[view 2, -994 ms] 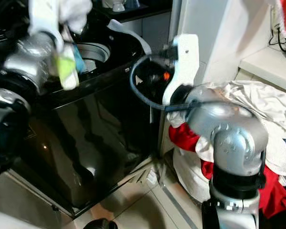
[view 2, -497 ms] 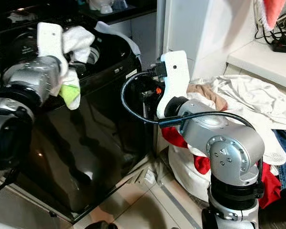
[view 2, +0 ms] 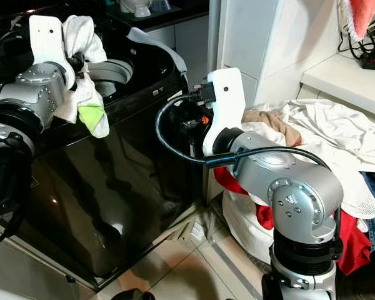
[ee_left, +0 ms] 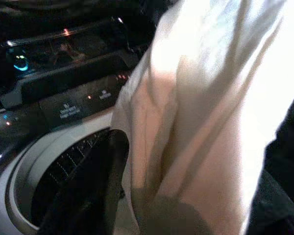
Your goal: Clothes washing
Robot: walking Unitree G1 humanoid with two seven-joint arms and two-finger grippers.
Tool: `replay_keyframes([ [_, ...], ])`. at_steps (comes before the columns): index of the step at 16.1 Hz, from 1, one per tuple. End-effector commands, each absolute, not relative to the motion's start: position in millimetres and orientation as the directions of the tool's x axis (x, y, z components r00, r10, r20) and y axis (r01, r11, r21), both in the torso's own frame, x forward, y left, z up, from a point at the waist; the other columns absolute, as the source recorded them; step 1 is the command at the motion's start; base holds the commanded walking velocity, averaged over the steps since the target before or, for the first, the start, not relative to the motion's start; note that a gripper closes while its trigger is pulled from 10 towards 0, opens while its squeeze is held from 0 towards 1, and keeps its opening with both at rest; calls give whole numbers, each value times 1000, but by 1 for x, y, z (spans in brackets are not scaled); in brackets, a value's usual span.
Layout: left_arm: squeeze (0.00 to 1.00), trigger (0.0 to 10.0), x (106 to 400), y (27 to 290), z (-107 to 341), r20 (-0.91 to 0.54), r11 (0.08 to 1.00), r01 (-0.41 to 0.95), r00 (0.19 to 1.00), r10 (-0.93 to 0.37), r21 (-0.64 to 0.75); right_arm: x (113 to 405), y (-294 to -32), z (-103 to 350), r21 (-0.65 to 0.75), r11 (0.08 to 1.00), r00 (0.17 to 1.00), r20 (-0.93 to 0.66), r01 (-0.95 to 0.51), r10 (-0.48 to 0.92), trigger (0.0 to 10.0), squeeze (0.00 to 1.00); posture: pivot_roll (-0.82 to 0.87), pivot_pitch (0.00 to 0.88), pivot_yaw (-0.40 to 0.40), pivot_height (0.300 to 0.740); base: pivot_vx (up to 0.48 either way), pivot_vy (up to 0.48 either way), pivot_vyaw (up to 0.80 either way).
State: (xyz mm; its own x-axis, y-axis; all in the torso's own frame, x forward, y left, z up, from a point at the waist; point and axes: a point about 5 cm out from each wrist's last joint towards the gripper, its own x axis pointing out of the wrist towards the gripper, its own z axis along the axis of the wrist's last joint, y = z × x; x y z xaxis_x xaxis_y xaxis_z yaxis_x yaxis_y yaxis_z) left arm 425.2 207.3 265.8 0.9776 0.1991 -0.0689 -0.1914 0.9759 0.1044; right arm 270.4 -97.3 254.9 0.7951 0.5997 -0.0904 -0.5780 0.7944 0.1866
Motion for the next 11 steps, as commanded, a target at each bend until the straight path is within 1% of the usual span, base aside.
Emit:
replay_keyframes([
  [1, 1000, 10000, 425, 216, 291, 38, 961, -261, 965, 258, 96, 271, -101, 256, 179, 818, 819, -86, -547, 567, 10000, 0, -161, 0, 113, 740, 0, 0, 0],
  [3, 1000, 10000, 423, 221, 303, 113, 939, -318, 946, 304, 134, 275, -105, 257, 181, 841, 845, -78, -510, 530, 10000, 0, -162, 0, 114, 740, 0, 0, 0],
  [5, 1000, 10000, 423, 223, 301, 106, 920, -346, 937, 332, 182, 278, -109, 258, 185, 860, 866, -69, -476, 495, 10000, 0, -162, 0, 116, 740, 0, 0, 0],
  [6, 1000, 10000, 421, 228, 298, 102, 890, -387, 922, 374, 239, 279, -109, 258, 183, 865, 872, -70, -467, 485, 10000, 0, -163, 0, 118, 740, 0, 0, 0],
  [7, 137, 10000, 420, 231, 299, 134, 854, -430, 903, 409, 293, 280, -110, 258, 181, 873, 879, -70, -454, 472, 10000, 0, -163, 0, 120, 740, 0, 0, 0],
  [8, 0, 10000, 418, 235, 303, 189, 791, -492, 871, 454, 365, 281, -111, 258, 180, 878, 885, -69, -443, 460, 10000, 0, -163, 0, 120, 740, 0, 0, 0],
  [9, 0, 10000, 417, 237, 308, 236, 750, -533, 846, 478, 391, 282, -113, 257, 175, 888, 894, -71, -426, 443, 10000, 0, -161, 0, 118, 740, 0, 0, 0],
  [10, 0, 10000, 415, 237, 321, 311, 724, -576, 816, 487, 379, 284, -116, 256, 165, 900, 905, -78, -403, 419, 10000, 0, -154, 0, 113, 740, 0, 0, 0],
  [11, 0, 10000, 415, 234, 327, 336, 729, -573, 817, 469, 376, 285, -116, 256, 161, 903, 906, -79, -399, 415, 10000, 0, -151, 0, 112, 740, 0, 0, 0],
])
